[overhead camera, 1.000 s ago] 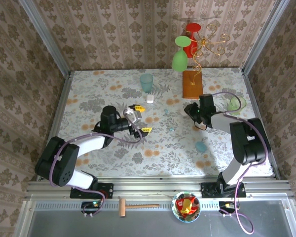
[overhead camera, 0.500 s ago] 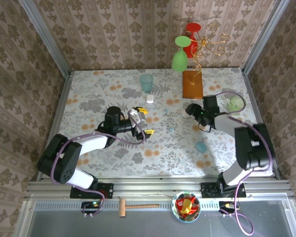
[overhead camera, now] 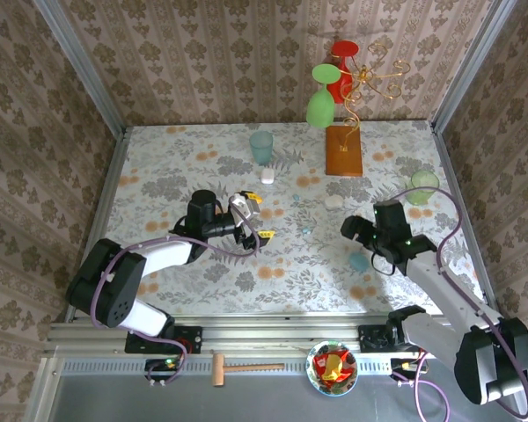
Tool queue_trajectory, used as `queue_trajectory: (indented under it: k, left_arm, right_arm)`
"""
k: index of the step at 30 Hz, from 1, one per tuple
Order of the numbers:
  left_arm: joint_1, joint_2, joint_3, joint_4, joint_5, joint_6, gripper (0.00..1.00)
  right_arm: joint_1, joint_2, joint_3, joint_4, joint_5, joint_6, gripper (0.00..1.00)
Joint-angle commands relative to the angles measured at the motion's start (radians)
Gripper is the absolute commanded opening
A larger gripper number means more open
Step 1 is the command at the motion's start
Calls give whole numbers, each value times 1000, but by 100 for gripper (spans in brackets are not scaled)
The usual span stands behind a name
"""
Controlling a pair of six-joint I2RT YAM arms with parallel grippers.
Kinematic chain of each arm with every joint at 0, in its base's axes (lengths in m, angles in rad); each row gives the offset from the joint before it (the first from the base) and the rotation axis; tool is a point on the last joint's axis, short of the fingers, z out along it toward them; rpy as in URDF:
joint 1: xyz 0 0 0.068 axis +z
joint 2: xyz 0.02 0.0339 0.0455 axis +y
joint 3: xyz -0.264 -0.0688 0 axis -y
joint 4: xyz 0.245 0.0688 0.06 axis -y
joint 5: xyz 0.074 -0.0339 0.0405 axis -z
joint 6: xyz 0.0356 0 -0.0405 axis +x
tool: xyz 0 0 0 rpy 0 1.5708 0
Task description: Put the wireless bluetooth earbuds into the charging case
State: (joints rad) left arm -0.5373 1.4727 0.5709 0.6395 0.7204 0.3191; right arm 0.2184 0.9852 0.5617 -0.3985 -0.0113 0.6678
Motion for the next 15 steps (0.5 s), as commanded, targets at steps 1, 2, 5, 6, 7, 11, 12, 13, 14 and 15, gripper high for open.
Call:
queue_trajectory:
  k: [1, 2, 5, 6, 7, 11, 12, 13, 14, 15]
  left_arm:
    - [-6, 3, 3, 4, -2, 3, 100]
    - [-6, 2, 3, 4, -1, 1, 100]
    - [-6, -2, -5, -1, -1, -1, 100]
    - [-6, -5, -9, 0, -4, -1, 100]
    - [-6, -7, -13, 0, -5, -4, 100]
    - [-6, -18, -23, -6, -5, -6, 100]
    - [-6, -20, -24, -8, -6, -5, 100]
    - [-6, -22, -23, -11, -7, -4, 100]
    - [-6, -24, -22, -11, -8, -5, 100]
    - [-6, -25, -22, -12, -9, -5, 100]
  right_arm:
    - [39, -21, -35, -82, 43, 37, 91]
    - [52, -19, -43, -83, 50, 44, 91]
    - [100, 0, -67, -75, 88, 62, 91]
    - [110, 9, -75, -73, 96, 65, 91]
    - [121, 20, -77, -73, 96, 68, 91]
    - [156, 53, -85, -73, 114, 64, 90]
    - [164, 59, -83, -78, 113, 62, 90]
    - [174, 61, -82, -84, 114, 66, 89]
    - [185, 59, -82, -89, 114, 70, 88]
    - [197, 55, -80, -95, 114, 76, 87]
